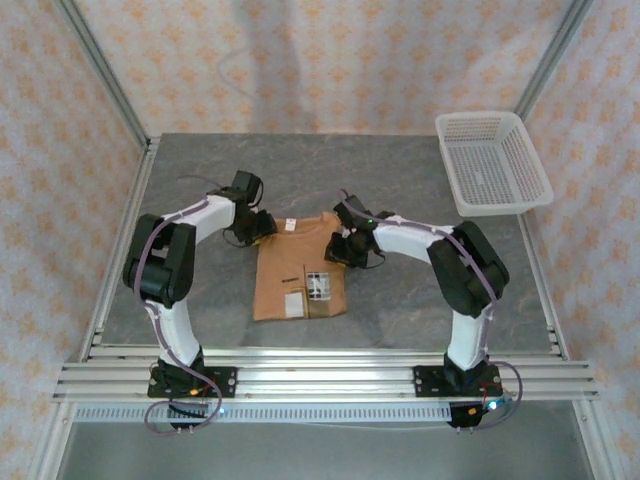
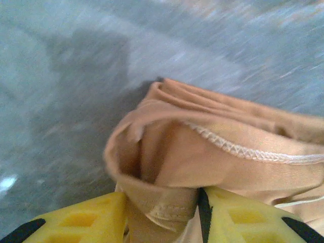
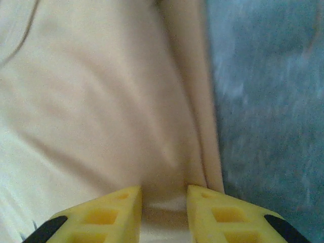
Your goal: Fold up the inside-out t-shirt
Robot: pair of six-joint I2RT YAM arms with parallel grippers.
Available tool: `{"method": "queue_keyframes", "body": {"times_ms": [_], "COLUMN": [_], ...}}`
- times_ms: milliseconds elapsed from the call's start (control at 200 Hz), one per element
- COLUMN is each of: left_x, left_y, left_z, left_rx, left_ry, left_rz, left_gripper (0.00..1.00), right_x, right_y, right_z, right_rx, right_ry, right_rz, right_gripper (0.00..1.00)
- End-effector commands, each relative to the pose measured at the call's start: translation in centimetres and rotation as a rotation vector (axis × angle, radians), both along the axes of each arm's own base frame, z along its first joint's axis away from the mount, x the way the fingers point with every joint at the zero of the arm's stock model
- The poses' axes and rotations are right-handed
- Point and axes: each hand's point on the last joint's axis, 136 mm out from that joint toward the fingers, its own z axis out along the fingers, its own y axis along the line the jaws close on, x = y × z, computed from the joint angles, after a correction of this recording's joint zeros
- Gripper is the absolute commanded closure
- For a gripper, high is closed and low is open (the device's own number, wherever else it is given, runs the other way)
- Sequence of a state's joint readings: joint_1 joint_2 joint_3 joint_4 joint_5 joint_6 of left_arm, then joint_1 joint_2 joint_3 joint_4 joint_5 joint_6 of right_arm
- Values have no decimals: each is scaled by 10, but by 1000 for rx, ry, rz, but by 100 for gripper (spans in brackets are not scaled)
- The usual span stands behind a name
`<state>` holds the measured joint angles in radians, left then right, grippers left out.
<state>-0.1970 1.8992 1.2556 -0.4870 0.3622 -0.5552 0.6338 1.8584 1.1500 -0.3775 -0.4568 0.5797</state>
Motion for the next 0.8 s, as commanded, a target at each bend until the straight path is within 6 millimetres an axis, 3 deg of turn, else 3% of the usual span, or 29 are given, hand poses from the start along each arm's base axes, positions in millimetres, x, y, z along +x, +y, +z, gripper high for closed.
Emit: {"method": "queue_keyframes", "body": {"times_ms": [0,65,150,265,415,560,796], "left_x": [23,23,17,10,11,16,16], "left_y": [-7,-2,6,15,8,7,10], "left_z": [37,54,63,54,35,21,18], "left_rx": [0,21,46,56,15,16,31], "left_ry": [-102,-130,-134,-105,-87,-71,-61], "left_rz": [-63,-78,-98,-104,-119,-117,-113], "left_gripper": [55,48,41,40,40,40,40], "right_x": [10,24,45,67,87,96,89], "right_y": [-16,-23,-32,-35,-23,-15,-4], "right_z": [20,32,35,26,14,2,-12], "right_rx": [-60,-87,-117,-150,-173,-181,-203], "right_ry": [-90,-140,-173,-175,-155,-134,-108], "right_rz": [-31,-18,-22,-16,8,6,36], "right_gripper": [67,58,50,50,49,50,50]}}
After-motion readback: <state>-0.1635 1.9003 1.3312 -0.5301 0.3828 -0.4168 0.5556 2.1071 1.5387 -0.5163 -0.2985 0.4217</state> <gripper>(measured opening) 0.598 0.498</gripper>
